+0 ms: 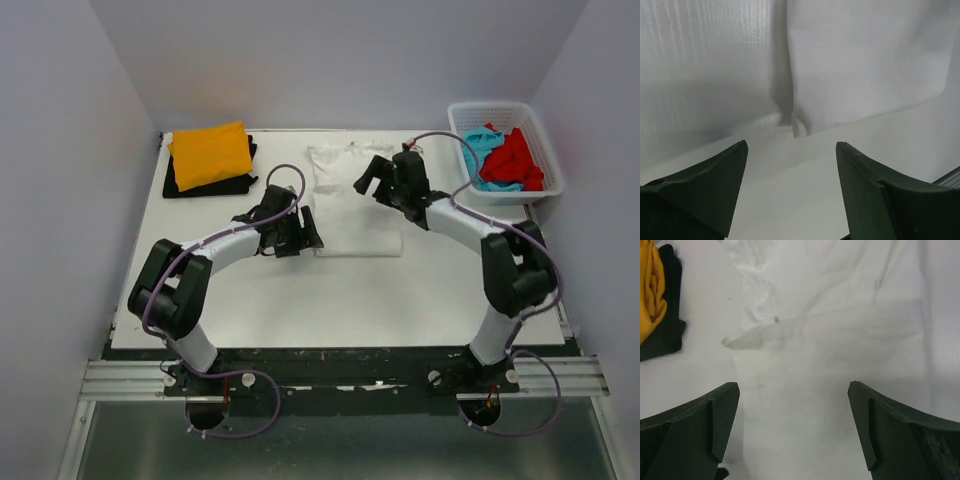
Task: Fold and stack the t-shirts
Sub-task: Grab one side of the 2/3 rectangular tshirt with both arms
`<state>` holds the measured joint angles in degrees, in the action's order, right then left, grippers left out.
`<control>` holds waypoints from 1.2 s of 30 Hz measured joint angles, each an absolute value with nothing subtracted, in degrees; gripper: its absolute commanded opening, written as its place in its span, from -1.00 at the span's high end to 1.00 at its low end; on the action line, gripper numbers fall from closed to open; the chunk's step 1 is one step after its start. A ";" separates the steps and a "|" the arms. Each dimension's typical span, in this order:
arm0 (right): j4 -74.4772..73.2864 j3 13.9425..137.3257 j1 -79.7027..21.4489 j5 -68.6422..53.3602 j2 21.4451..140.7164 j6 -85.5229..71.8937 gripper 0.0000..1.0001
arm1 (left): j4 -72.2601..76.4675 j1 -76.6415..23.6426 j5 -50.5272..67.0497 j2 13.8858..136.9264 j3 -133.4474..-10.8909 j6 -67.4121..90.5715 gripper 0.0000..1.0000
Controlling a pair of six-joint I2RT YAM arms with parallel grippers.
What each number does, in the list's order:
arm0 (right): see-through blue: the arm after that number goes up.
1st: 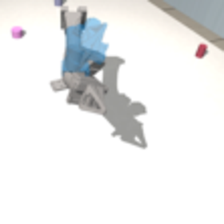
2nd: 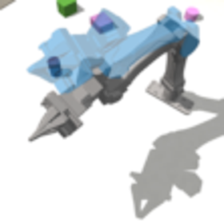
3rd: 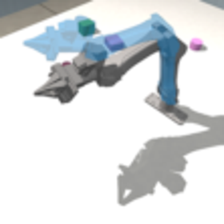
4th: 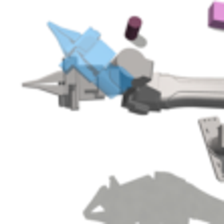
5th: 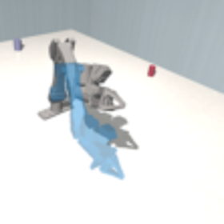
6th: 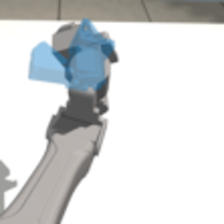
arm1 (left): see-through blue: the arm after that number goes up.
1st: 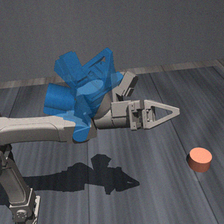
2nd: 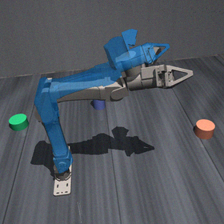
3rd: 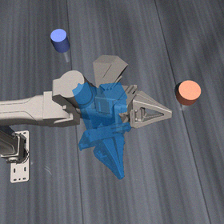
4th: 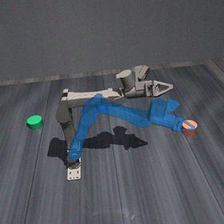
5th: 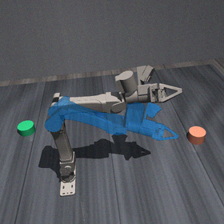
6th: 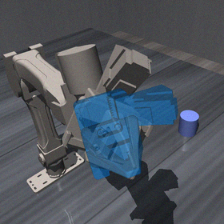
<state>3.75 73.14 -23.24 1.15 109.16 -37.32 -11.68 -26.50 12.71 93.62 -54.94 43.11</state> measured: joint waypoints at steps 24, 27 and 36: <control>-6.17 40.36 -23.24 18.50 73.21 -45.63 -1.00 | -12.34 -29.78 15.16 104.16 -60.16 46.89 1.00; -7.40 39.11 -23.24 17.04 73.69 -46.00 -0.96 | -12.29 -29.76 14.96 104.16 -60.27 46.83 1.00; -7.20 37.76 -23.24 13.17 81.56 -47.97 -0.31 | -11.75 -29.87 14.72 104.16 -59.94 46.76 1.00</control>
